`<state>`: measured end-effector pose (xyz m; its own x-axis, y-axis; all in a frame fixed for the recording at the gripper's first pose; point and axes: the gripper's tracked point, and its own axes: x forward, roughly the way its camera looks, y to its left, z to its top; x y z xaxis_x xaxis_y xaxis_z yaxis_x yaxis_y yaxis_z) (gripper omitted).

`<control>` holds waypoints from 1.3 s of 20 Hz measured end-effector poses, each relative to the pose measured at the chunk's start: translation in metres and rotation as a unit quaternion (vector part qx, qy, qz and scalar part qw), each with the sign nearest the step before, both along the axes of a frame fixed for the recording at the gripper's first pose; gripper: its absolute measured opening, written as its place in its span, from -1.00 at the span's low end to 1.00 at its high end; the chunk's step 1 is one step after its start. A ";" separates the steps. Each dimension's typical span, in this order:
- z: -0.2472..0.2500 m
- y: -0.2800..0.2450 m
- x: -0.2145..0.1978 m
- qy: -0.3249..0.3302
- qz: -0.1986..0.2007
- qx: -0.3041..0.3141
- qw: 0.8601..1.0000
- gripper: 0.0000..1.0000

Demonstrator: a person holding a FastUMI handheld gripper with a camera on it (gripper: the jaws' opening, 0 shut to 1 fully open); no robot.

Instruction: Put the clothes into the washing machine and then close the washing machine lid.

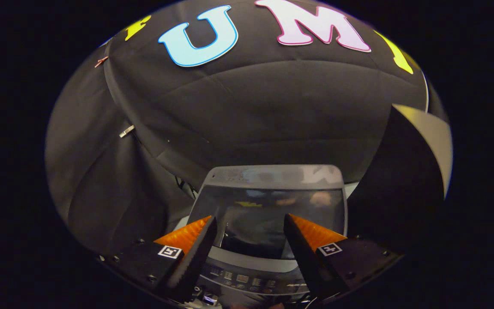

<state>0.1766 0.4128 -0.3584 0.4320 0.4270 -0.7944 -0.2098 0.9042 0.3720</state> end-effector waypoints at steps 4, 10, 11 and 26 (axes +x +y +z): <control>0.013 0.004 -0.004 -0.068 -0.032 -0.001 0.997 0.98; 0.048 0.001 0.000 -0.201 -0.028 -0.036 0.979 0.98; 0.054 -0.001 0.000 -0.211 -0.031 -0.034 0.976 0.97; 0.189 -0.065 0.015 -0.356 -0.100 -0.028 0.929 0.97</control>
<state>0.1917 0.3479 -0.1699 0.9226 0.2488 -0.2946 -0.2107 0.9651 0.1552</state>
